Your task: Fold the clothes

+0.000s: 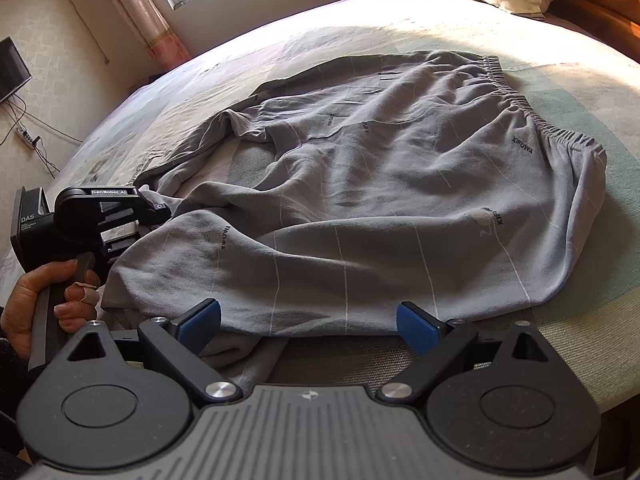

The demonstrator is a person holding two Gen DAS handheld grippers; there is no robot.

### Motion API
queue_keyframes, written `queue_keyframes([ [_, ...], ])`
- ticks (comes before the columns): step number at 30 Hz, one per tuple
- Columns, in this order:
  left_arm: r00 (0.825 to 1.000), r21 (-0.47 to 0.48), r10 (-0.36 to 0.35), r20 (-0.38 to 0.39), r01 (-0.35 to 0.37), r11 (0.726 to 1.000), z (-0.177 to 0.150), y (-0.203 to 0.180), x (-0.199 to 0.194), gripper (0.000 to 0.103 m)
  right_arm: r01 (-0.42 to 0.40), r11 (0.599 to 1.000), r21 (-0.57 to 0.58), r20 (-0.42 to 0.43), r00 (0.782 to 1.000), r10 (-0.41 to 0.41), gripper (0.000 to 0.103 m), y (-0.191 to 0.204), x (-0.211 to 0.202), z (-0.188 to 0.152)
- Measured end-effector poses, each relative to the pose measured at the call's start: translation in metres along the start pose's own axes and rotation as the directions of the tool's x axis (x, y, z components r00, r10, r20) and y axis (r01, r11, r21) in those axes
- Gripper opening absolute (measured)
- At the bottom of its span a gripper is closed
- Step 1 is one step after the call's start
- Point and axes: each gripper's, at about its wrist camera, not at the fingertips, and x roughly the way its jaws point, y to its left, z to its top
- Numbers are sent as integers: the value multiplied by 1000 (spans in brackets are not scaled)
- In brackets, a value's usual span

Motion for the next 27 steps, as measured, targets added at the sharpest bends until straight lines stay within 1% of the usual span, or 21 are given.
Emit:
queue_keyframes([
  [2,997,112,72,-3,-71,991,7,-15,-4,7,11,1000,-5,12,1000,-11,97,0,-4,0],
  [4,992,221,127,0,-124,967,13,-22,-11,7,18,1000,-5,22,1000,-18,97,-1,-8,1],
  [6,983,320,181,-2,-171,932,19,-25,-19,7,24,1000,-5,27,999,-24,97,-2,-10,1],
  [8,970,413,243,5,-223,883,25,-26,-26,7,31,999,-8,29,999,-31,97,-2,-11,1],
  [9,955,476,295,19,-268,838,29,-25,-31,7,33,999,-9,31,999,-33,97,-2,-11,1],
  [11,915,588,399,61,-356,727,38,-20,-42,7,29,1000,-10,33,999,-28,97,-2,-11,2],
  [14,851,680,511,118,-444,584,59,-9,-56,7,32,999,-21,35,999,-31,97,2,-11,3],
  [16,801,715,576,162,-498,491,75,-4,-59,7,34,999,-26,32,999,-34,97,4,-9,3],
  [18,752,732,626,208,-544,411,92,2,-61,7,37,999,-32,28,999,-36,97,6,-8,4],
  [20,707,743,659,257,-580,333,108,5,-62,7,40,998,-39,25,999,-39,97,8,-6,4],
  [21,681,746,670,295,-602,284,114,5,-62,7,41,998,-42,24,999,-40,97,9,-5,5],
  [22,659,745,676,330,-622,242,120,5,-63,7,43,998,-46,23,999,-42,97,11,-5,5],
  [25,626,723,657,420,-669,175,135,-5,-69,7,50,997,-55,26,998,-49,97,13,-4,7],
  [26,614,712,638,465,-688,143,137,-11,-72,7,52,997,-57,27,998,-50,97,14,-3,8],
  [27,609,701,608,510,-703,116,136,-17,-76,7,55,997,-59,27,998,-53,97,15,-3,8],
])
